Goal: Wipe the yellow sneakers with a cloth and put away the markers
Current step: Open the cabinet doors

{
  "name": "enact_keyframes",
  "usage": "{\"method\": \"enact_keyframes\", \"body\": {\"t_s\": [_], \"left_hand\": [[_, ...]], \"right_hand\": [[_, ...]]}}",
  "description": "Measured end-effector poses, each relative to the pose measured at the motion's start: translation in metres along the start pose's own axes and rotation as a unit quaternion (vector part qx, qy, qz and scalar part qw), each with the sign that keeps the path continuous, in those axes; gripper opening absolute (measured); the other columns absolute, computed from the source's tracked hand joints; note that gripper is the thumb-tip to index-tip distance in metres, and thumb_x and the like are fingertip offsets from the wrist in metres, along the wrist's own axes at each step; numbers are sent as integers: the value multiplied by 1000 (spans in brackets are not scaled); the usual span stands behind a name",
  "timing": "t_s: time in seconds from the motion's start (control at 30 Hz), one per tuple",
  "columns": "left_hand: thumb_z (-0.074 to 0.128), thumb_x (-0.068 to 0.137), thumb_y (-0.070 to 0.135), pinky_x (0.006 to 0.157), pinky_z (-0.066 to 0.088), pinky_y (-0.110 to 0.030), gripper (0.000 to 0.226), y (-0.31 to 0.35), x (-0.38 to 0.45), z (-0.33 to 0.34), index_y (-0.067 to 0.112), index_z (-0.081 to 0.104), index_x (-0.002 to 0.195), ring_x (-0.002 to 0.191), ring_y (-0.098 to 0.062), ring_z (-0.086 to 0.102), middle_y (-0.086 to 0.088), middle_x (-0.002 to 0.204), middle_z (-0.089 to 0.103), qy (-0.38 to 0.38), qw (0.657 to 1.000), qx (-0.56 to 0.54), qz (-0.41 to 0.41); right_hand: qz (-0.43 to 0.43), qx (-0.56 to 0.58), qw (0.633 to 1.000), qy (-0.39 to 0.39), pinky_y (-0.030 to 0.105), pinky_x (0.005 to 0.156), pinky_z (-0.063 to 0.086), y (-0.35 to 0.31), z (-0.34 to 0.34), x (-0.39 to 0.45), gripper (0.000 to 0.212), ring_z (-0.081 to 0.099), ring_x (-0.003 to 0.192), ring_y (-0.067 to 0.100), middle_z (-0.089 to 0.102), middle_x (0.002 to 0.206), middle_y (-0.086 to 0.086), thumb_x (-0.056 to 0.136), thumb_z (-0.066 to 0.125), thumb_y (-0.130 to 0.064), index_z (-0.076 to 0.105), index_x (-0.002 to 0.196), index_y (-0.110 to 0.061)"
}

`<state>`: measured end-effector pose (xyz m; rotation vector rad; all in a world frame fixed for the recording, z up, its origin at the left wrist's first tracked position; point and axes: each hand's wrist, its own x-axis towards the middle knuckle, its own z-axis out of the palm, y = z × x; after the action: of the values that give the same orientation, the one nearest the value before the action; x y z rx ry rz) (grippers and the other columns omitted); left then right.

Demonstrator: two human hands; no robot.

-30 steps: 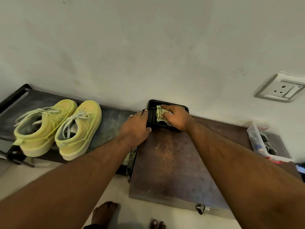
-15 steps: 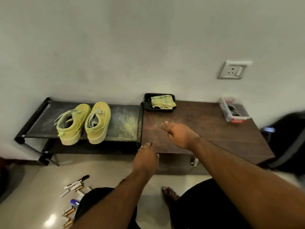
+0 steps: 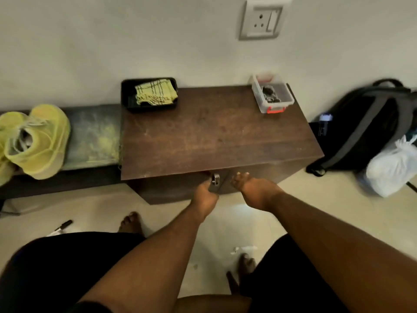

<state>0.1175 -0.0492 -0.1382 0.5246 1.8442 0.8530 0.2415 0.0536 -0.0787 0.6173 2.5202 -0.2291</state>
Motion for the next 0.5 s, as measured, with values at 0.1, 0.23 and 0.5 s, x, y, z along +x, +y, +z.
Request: {"method": "enact_keyframes", "body": {"t_s": [0.1, 0.23, 0.5], "left_hand": [[49, 82, -16, 94, 45, -26, 63, -13, 24, 20, 6, 46, 142, 117, -21, 57, -8, 135, 57, 19, 998, -54, -18], [46, 85, -17, 104, 41, -36, 61, -14, 27, 23, 7, 44, 142, 124, -21, 50, 2, 135, 51, 7, 997, -80, -21], [38, 77, -25, 91, 41, -20, 64, -29, 18, 10, 5, 54, 131, 119, -15, 55, -8, 130, 60, -28, 999, -20, 10]], "right_hand": [[-55, -64, 996, 12, 36, 118, 18, 16, 8, 13, 63, 15, 146, 24, 13, 160, 5, 92, 34, -1, 18, 152, -13], [-97, -123, 986, 50, 44, 111, 31, 30, 19, 16, 59, 21, 141, 29, 15, 159, 4, 94, 31, -5, 19, 151, -13], [-115, -201, 968, 96, 40, 101, 38, 39, 18, 10, 57, 37, 126, 27, 18, 158, 2, 97, 34, -13, 18, 152, -15]]}}
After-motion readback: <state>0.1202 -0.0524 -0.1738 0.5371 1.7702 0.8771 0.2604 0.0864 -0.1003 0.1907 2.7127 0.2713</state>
